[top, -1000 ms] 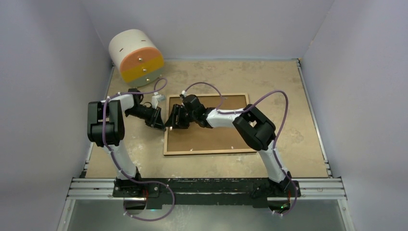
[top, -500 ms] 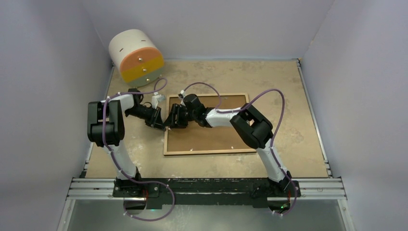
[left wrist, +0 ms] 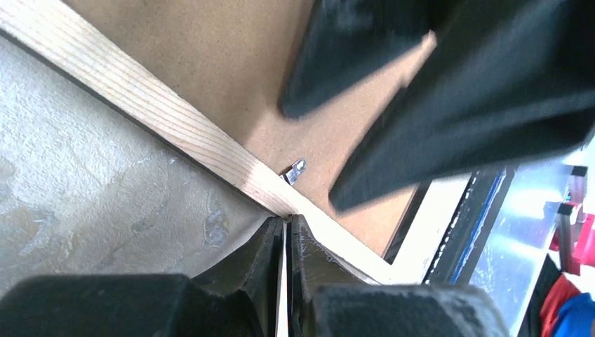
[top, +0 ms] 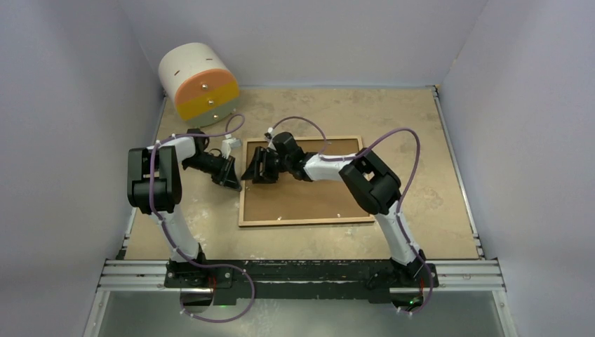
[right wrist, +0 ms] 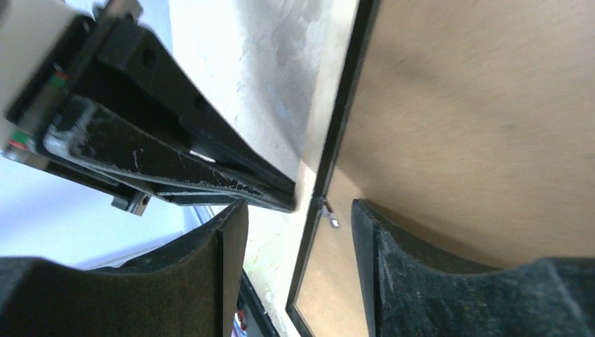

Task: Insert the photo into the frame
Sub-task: Install the photo frame at the center of the board, then adjust the photo frame at the center of the board.

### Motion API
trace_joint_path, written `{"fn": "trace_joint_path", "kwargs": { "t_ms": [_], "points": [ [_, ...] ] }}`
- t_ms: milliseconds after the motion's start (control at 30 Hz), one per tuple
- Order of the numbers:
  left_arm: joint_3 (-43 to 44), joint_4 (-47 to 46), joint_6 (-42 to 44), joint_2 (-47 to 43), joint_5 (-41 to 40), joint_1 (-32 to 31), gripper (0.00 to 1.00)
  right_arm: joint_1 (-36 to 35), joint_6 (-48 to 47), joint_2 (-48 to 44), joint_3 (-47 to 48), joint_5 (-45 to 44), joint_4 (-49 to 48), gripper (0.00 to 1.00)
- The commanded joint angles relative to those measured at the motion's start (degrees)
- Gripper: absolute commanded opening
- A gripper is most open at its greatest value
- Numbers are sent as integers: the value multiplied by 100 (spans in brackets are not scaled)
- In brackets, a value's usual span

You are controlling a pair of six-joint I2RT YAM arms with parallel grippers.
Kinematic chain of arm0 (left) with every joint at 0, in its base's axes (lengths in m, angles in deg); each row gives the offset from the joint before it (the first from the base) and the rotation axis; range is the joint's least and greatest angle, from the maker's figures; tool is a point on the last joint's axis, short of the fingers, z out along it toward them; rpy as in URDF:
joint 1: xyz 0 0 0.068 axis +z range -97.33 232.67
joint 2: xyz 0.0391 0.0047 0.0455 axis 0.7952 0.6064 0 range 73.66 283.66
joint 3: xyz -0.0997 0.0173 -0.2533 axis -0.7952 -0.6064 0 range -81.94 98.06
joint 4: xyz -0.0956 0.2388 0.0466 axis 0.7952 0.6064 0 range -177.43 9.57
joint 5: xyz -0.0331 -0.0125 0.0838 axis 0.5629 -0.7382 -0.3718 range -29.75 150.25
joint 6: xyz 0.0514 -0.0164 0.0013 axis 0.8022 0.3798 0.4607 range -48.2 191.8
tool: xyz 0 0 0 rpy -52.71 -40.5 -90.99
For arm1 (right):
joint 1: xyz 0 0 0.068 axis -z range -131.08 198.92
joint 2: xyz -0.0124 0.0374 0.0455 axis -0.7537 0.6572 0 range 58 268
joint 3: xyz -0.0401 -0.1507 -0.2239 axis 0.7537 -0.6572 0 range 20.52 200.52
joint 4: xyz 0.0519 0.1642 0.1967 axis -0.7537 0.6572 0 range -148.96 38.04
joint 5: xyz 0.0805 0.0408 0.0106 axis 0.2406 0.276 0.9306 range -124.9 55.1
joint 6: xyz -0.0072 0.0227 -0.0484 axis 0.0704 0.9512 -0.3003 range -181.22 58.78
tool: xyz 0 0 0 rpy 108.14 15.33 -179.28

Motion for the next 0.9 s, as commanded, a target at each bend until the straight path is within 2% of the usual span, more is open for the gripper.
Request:
{"fn": "trace_joint_path", "kwargs": {
  "t_ms": [0,200,300,467,667,867],
  "points": [
    [152,41,766,-157,-562,-10,7,660,-357,-723,-124,-39,313,61],
    [118,422,1369,-394,-899,-9,9,1583,-831,-2075,-890,-371,633,80],
    [-113,350,1705,-564,-1187,-14,9,2210,-1082,-2711,-1176,-875,1427,84],
    [-623,-50,1651,-799,-1490,-329,10,3195,-1116,-3431,-2104,-1520,1466,91],
    [-1118,-271,1703,-1169,-1672,-876,12,3962,-1262,-3576,-2595,-2102,1605,94],
    [-1133,-309,1597,-1057,-1698,-1125,12,4102,-1359,-3020,-2550,-2124,1525,94]
  ]
}}
